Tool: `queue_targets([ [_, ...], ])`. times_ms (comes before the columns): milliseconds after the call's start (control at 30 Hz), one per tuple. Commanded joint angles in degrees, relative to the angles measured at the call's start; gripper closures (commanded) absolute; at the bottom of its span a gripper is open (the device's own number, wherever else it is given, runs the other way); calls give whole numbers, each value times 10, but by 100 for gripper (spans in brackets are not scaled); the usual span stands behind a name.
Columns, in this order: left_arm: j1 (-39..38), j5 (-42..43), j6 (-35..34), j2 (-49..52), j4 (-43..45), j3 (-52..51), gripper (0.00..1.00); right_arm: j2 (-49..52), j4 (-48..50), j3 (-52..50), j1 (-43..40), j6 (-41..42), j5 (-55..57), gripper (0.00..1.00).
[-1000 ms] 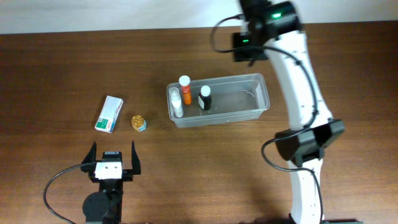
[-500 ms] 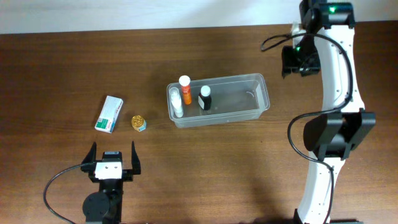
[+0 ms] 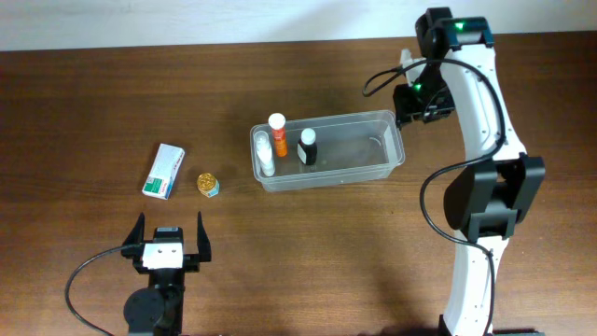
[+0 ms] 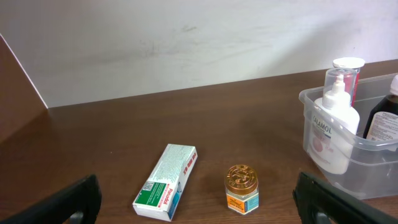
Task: Pack container
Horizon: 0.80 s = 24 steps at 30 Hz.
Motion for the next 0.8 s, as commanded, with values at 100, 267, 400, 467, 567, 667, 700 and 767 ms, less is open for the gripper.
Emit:
queue_targets([
  [100, 3, 6, 9, -5, -1, -2, 1, -4, 28, -45, 15, -23, -5, 49],
  [267, 3, 6, 9, -5, -1, -2, 1, -4, 56, -78, 21, -22, -5, 50],
  [400, 3, 6, 9, -5, -1, -2, 1, -4, 77, -102, 21, -22, -5, 56],
  [467, 3, 6, 9, -5, -1, -2, 1, -4, 83, -112, 21, -22, -5, 61],
  [567, 3, 6, 9, -5, -1, -2, 1, -4, 94, -128, 21, -22, -5, 70],
  [667, 3, 6, 9, -5, -1, -2, 1, -4, 100, -139, 21, -20, -5, 76],
  [700, 3, 6, 9, -5, -1, -2, 1, -4, 103, -143, 21, -20, -6, 77],
  [767, 3, 6, 9, -5, -1, -2, 1, -4, 103, -144, 21, -17, -6, 80],
])
